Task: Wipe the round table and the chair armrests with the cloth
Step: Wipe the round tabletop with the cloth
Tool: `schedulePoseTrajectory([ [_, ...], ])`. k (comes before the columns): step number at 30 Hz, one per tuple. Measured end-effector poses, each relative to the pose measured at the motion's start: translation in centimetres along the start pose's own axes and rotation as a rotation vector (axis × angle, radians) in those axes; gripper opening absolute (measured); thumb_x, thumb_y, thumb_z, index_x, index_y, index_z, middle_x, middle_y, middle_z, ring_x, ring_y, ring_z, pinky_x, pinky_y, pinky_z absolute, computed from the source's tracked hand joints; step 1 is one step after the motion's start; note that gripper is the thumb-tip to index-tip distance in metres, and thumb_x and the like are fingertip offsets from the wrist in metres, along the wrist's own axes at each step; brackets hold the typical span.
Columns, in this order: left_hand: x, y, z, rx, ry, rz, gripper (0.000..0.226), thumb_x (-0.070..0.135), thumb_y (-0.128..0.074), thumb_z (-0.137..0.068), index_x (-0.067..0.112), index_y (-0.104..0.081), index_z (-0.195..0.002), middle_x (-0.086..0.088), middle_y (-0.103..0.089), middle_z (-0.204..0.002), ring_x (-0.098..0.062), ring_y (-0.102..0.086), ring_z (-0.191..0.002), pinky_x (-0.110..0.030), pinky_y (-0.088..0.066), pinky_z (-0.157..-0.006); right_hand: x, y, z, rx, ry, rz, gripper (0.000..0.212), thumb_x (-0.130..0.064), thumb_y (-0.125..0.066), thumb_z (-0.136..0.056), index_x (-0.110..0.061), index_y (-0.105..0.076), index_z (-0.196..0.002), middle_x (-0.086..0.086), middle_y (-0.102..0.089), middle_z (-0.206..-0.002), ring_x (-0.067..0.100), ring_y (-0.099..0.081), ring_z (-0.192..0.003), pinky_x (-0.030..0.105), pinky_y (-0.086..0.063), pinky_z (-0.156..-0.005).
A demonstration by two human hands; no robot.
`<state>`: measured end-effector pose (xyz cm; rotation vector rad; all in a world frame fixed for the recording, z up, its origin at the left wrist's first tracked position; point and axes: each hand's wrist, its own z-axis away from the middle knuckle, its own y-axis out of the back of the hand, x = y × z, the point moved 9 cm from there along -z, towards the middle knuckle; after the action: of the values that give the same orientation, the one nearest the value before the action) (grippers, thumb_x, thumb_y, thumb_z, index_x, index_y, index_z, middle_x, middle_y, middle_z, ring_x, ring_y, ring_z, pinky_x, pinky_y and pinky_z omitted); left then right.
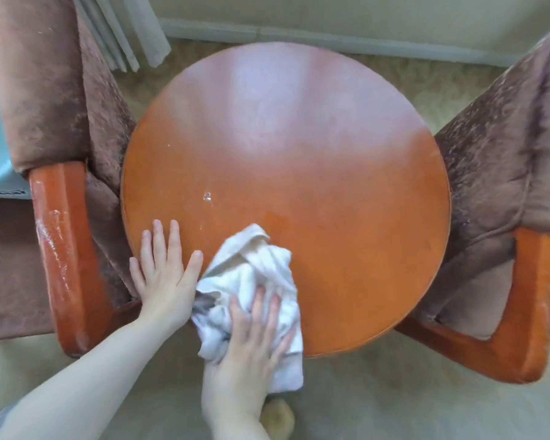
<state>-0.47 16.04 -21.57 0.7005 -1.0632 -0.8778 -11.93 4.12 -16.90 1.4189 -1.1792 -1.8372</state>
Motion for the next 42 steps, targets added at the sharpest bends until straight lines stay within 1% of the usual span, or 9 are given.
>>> schedulePoseTrajectory([
  [5, -0.4, 1.4, -0.3, -0.02, -0.063, 0.159, 0.069, 0.049, -0.018, -0.085, 0.028, -0.017, -0.15, 0.009, -0.001, -0.16, -0.004, 0.006, -0.145, -0.037, 0.001, -0.117, 6.2, 2.6, -5.0, -0.088, 0.369, 0.21, 0.083, -0.025, -0.077, -0.055, -0.026, -0.05, -0.134, 0.004, -0.039, -0.151, 0.023, -0.027, -0.143, 0.057, -0.022, -0.112],
  [10, -0.2, 2.5, 1.9, -0.052, -0.033, 0.36, 0.056, 0.046, -0.021, -0.099, 0.025, -0.015, -0.151, 0.009, 0.001, -0.16, -0.004, 0.007, -0.145, -0.028, 0.004, -0.114, 13.4, 6.0, -1.8, 0.383, -0.791, -0.012, 0.073, -0.026, -0.074, -0.074, -0.011, -0.046, -0.139, 0.013, -0.039, -0.15, 0.032, -0.028, -0.143, 0.058, -0.016, -0.112],
  [15, -1.3, 2.8, 2.7, -0.011, 0.083, 0.459, 0.061, 0.051, -0.019, -0.097, 0.022, -0.012, -0.151, 0.004, -0.001, -0.161, -0.011, 0.002, -0.147, -0.033, 0.0, -0.116, 3.9, 1.0, -4.5, -0.063, 0.229, 0.225, 0.078, -0.03, -0.071, -0.067, -0.033, -0.042, -0.139, 0.003, -0.026, -0.157, 0.027, -0.014, -0.147, 0.056, -0.006, -0.116],
  [17, -2.1, 2.8, 3.1, -0.019, 0.065, 0.476, 0.066, 0.056, -0.02, -0.095, 0.025, -0.009, -0.151, 0.006, -0.001, -0.161, -0.01, -0.001, -0.147, -0.031, -0.002, -0.116, 6.7, 2.8, -6.8, -0.176, 0.361, 0.258, 0.083, -0.025, -0.075, -0.062, -0.028, -0.045, -0.139, 0.002, -0.029, -0.156, 0.023, -0.017, -0.147, 0.053, -0.011, -0.116],
  [22, -4.0, 2.1, 2.4, -0.183, 0.238, 0.718, 0.081, 0.073, -0.023, -0.079, 0.034, -0.013, -0.15, 0.008, -0.022, -0.157, -0.019, -0.023, -0.144, -0.047, -0.021, -0.117, 5.7, 2.5, -3.2, 0.375, -0.64, 0.057, 0.07, -0.03, -0.074, -0.071, -0.022, -0.047, -0.135, 0.004, -0.039, -0.152, 0.026, -0.025, -0.144, 0.059, -0.017, -0.113],
  [26, -3.7, 3.5, 1.2, -0.179, 0.236, 0.726, 0.074, 0.065, -0.034, -0.081, 0.027, -0.027, -0.144, 0.001, -0.042, -0.145, -0.022, -0.041, -0.131, -0.043, -0.03, -0.112, -6.9, -4.8, -3.6, 0.065, 0.053, 0.192, 0.087, -0.029, -0.073, -0.062, -0.031, -0.036, -0.14, 0.007, -0.029, -0.156, 0.031, -0.019, -0.146, 0.063, -0.015, -0.113],
  [30, -2.4, 5.4, -0.4, -0.137, 0.049, 0.459, 0.062, 0.043, -0.044, -0.093, 0.014, -0.028, -0.145, -0.015, -0.025, -0.151, -0.029, -0.023, -0.141, -0.045, -0.02, -0.116, -2.7, -2.7, -7.8, -0.256, 0.583, 0.344, 0.085, -0.025, -0.074, -0.065, -0.03, -0.04, -0.143, 0.005, -0.027, -0.157, 0.029, -0.019, -0.146, 0.058, -0.01, -0.114],
  [36, 0.7, 3.8, -1.5, -0.246, -0.196, 0.121, 0.067, 0.053, -0.026, -0.095, 0.024, -0.004, -0.152, 0.0, 0.019, -0.159, -0.014, 0.019, -0.145, -0.037, 0.006, -0.116, 4.7, 1.9, -4.9, 0.382, -0.699, 0.142, 0.071, -0.026, -0.07, -0.078, -0.021, -0.04, -0.142, 0.007, -0.03, -0.156, 0.028, -0.017, -0.146, 0.058, -0.006, -0.115],
  [42, -0.5, 4.7, -4.2, -0.276, -0.217, 0.057, 0.071, 0.051, -0.025, -0.096, 0.014, 0.001, -0.151, -0.002, 0.016, -0.159, -0.011, 0.018, -0.144, -0.034, 0.008, -0.117, -0.4, -0.3, -12.3, -0.212, 0.367, 0.422, 0.081, -0.024, -0.071, -0.065, -0.028, -0.044, -0.141, 0.007, -0.029, -0.156, 0.028, -0.019, -0.146, 0.056, -0.016, -0.115],
])
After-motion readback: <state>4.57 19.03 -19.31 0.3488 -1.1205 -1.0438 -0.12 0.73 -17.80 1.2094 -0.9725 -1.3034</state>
